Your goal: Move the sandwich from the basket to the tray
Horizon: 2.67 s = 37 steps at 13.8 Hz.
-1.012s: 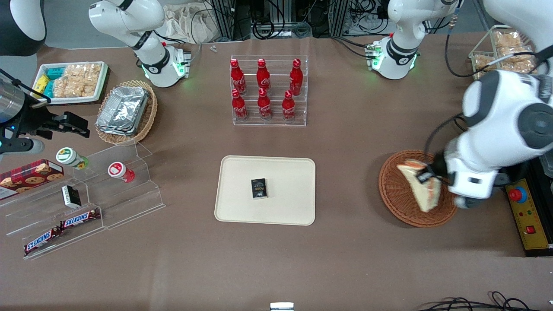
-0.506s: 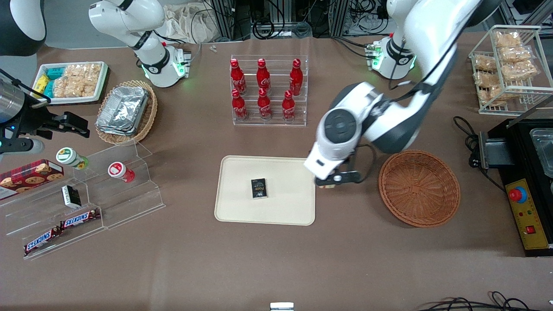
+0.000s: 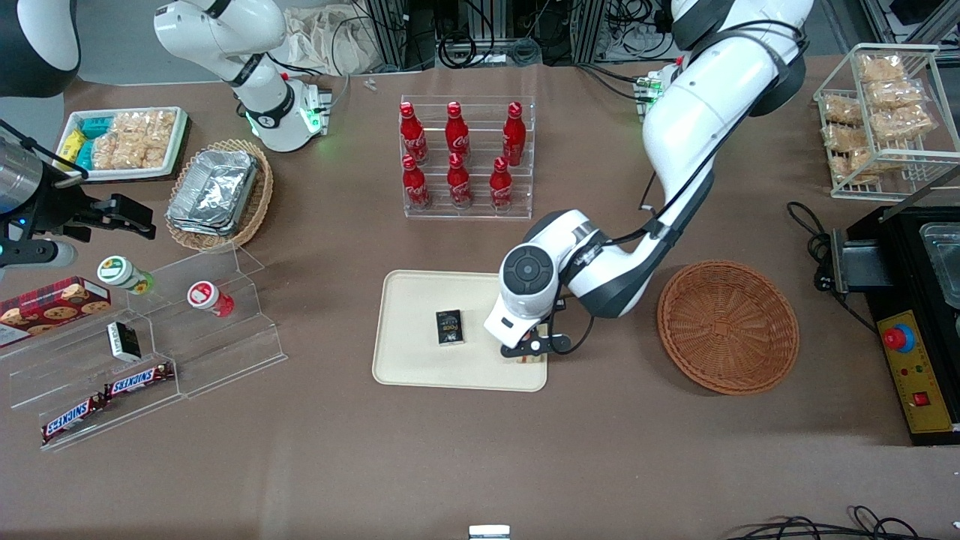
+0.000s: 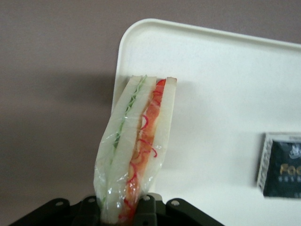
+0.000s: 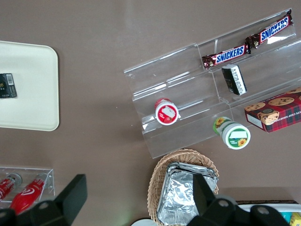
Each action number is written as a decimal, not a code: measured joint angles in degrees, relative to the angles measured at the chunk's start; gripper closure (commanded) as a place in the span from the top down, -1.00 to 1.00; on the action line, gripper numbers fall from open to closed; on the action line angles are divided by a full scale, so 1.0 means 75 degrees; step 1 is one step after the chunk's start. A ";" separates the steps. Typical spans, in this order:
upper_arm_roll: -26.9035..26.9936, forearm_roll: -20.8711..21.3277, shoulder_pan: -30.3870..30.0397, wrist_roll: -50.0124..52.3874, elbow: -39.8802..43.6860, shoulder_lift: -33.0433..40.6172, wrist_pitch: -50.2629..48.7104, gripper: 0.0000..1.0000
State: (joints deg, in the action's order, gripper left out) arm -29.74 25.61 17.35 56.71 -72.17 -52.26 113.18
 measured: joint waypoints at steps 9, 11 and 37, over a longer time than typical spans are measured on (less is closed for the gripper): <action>0.0237 -0.0022 0.0115 0.0135 0.0446 0.0097 -0.0535 1.00; 0.0228 -0.0380 -0.0156 0.0102 0.0557 0.0616 -0.1093 1.00; 0.3703 -0.3040 -0.2112 -0.8387 -0.3568 0.6270 -0.2006 1.00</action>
